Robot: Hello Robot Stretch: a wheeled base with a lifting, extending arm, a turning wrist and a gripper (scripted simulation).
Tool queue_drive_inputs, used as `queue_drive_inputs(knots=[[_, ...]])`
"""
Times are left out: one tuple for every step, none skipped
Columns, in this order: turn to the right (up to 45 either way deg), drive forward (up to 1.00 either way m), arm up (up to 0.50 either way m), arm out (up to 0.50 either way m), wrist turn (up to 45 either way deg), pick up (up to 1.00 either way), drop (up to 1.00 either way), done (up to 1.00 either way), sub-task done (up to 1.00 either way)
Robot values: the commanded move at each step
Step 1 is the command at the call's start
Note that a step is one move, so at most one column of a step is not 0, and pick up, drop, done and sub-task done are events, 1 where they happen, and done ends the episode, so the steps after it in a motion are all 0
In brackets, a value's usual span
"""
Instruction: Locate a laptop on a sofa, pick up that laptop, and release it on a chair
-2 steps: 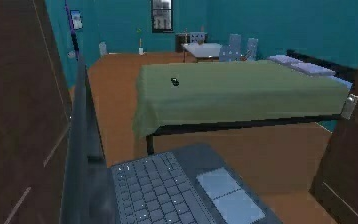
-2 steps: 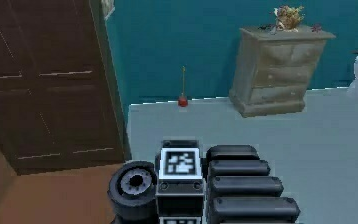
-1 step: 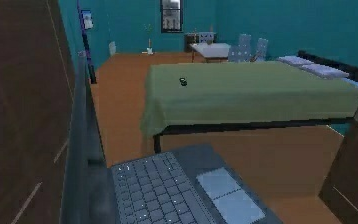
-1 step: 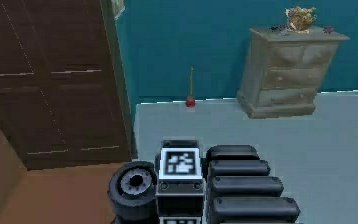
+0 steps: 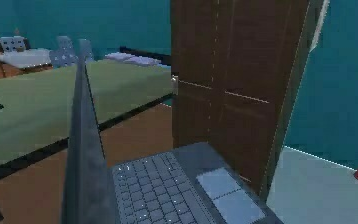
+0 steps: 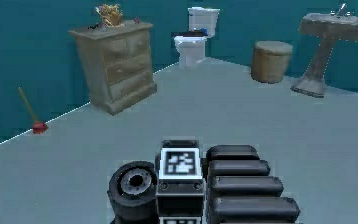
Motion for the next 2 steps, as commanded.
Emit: queue_drive_inputs(knots=[[45.0,0.00,0.00,0.00,0.0,0.00,0.00,0.00,0.00],[45.0,0.00,0.00,0.00,0.0,0.00,0.00,0.00,0.00]])
